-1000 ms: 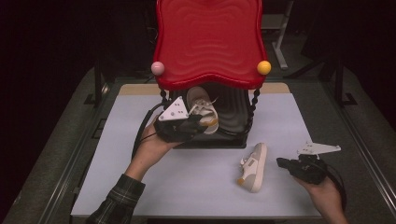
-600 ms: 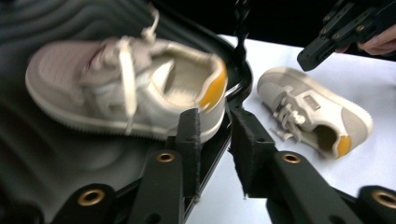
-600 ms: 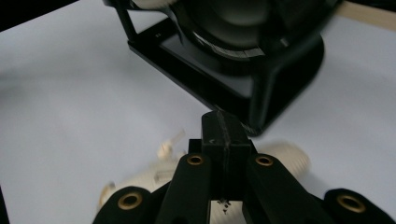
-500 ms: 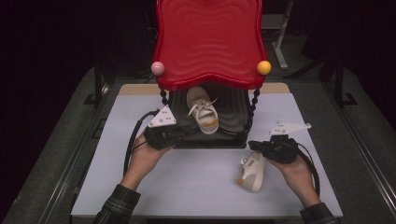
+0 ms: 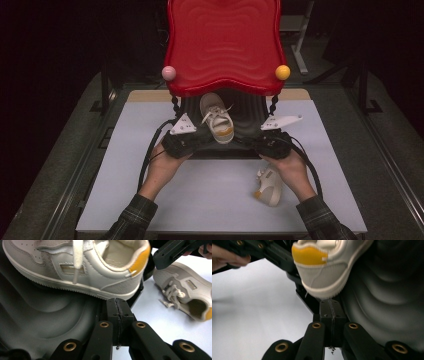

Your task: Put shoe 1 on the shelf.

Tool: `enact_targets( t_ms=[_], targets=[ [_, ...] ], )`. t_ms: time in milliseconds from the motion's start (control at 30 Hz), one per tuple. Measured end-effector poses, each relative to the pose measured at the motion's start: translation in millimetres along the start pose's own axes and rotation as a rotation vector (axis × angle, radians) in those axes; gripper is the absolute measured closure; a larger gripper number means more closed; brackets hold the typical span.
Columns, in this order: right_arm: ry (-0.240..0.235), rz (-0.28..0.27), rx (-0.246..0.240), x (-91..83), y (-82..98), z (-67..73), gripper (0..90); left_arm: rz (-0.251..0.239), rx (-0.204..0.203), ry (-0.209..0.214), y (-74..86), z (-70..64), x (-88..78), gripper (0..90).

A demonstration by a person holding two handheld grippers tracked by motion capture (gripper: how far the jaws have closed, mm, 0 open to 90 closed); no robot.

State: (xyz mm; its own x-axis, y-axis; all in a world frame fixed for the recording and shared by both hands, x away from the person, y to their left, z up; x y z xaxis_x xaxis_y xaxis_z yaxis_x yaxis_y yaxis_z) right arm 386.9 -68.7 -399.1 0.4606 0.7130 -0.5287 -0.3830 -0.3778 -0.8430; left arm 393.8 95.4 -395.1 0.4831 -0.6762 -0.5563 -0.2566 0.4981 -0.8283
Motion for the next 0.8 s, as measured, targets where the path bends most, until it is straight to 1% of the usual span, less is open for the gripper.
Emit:
enact_targets(
  t_ms=[67,100,233,267,400,500,633,667,767,800],
  targets=[
    [0.004,-0.001,-0.006,4.1,-5.1,-0.6,89.7,0.000,-0.005,0.001,-1.1,0.3,3.4,89.8],
    [0.004,-0.010,-0.009,8.2,-10.2,-2.3,89.7,0.007,-0.007,-0.002,-1.3,0.6,6.0,89.8],
    [0.007,-0.013,-0.007,13.5,-15.0,-6.0,89.7,0.010,-0.009,-0.009,-1.5,1.6,8.7,89.8],
    [0.006,-0.014,-0.007,14.7,-16.1,-6.5,89.7,-0.002,-0.020,-0.007,-2.8,1.4,10.0,89.8],
    [-0.005,-0.022,-0.010,18.2,-19.7,-5.2,89.7,-0.007,-0.022,-0.018,-3.0,2.1,10.0,89.8],
    [-0.022,-0.020,0.006,19.6,-19.4,-4.2,89.7,-0.008,-0.025,-0.028,-2.6,3.7,8.5,89.8],
    [-0.022,-0.023,0.001,23.1,-21.5,-0.8,89.7,-0.007,-0.028,-0.069,-2.8,8.4,5.1,89.8],
    [-0.022,-0.023,0.001,23.1,-21.5,-0.8,89.7,-0.007,-0.028,-0.069,-2.8,8.4,5.1,89.9],
    [-0.033,-0.033,-0.004,27.8,-24.2,3.5,89.7,-0.008,-0.035,-0.102,-1.0,12.9,0.4,89.8],
    [-0.033,-0.033,-0.004,27.8,-24.2,3.5,89.7,-0.008,-0.035,-0.102,-1.0,12.9,0.4,89.9]
  ],
)
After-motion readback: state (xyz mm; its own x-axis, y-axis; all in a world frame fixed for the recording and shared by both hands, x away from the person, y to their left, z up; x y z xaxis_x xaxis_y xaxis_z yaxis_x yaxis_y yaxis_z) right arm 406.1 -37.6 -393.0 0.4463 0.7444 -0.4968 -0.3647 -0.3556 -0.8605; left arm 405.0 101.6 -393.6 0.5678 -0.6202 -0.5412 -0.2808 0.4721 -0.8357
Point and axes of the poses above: each handheld gripper's, and its own axes: x roughly forward along the jaws, y roughly out of its underside, z roughly to its left, the point moved 9 cm from there along x, roughly forward along the jaws
